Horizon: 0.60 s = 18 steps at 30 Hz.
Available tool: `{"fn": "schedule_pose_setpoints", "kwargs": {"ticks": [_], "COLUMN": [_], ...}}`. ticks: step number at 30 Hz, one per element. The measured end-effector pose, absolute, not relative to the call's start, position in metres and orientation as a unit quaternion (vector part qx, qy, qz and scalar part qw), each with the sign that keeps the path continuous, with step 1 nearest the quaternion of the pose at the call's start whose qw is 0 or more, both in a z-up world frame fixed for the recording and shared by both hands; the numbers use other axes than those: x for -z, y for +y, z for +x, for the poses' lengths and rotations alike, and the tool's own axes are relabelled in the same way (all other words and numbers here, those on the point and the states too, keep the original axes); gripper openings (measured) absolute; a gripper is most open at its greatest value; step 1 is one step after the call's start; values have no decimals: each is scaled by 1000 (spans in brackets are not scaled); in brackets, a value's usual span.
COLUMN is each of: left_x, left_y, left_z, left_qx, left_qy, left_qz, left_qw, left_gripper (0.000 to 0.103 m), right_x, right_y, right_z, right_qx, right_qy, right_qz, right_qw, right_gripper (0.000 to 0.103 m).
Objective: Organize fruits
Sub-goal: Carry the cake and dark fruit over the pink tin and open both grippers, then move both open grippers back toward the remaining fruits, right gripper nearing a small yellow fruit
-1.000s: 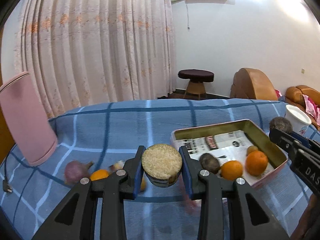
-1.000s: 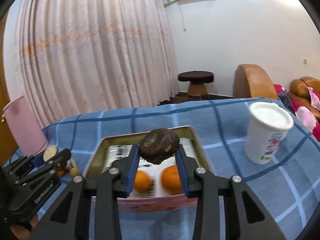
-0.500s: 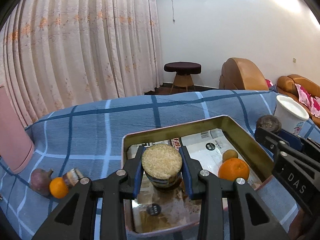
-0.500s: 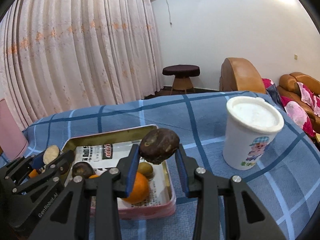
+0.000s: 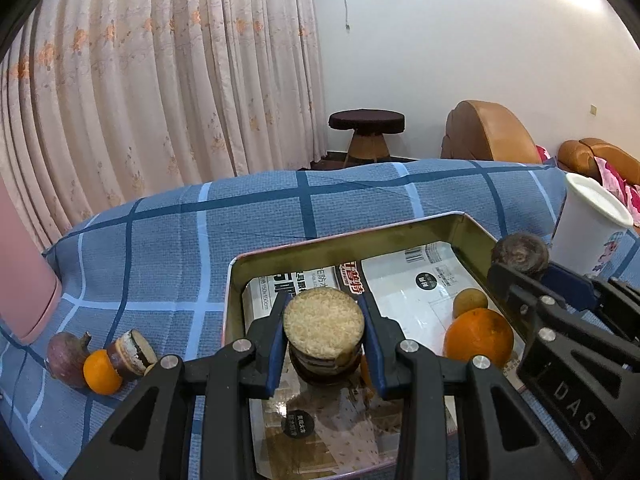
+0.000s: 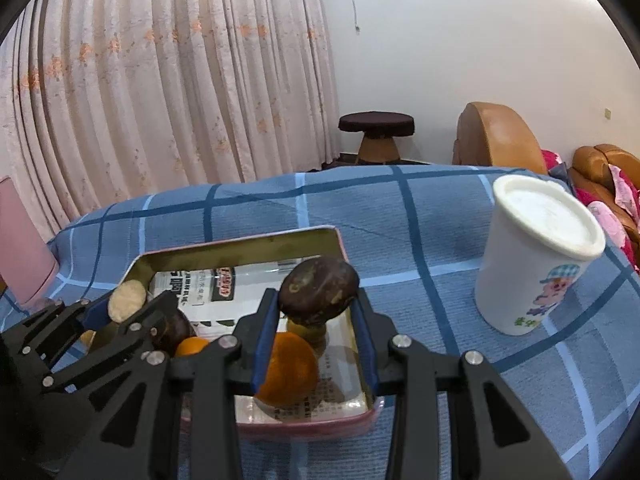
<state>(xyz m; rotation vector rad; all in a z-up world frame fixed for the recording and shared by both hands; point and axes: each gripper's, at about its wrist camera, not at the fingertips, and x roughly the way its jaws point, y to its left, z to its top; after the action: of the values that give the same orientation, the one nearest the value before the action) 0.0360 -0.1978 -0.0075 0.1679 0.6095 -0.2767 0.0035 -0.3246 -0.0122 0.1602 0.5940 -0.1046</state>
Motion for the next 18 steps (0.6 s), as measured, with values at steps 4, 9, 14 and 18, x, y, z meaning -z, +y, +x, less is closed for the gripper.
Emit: {"fn": "schedule_pose_setpoints", "kwargs": {"ticks": [4, 9, 14, 18], "left_x": [8, 6, -2, -3], "left_y": [-199, -197, -194, -186], "left_z": [38, 28, 20, 20], "left_qx": [128, 132, 127, 121], "left_qy": [299, 286, 262, 263], "left_qz": [83, 79, 84, 76], "left_qw": [942, 946, 953, 954], "left_gripper": [37, 71, 75, 75], "right_x": [11, -3, -9, -11], "right_y": [-324, -328, -324, -321], "right_z": [2, -17, -25, -27], "right_qx": [36, 56, 81, 93], "right_qy": [283, 224, 192, 181], "right_qz": [90, 101, 91, 86], "right_qw": [954, 968, 974, 975], "right_gripper": [56, 79, 91, 91]}}
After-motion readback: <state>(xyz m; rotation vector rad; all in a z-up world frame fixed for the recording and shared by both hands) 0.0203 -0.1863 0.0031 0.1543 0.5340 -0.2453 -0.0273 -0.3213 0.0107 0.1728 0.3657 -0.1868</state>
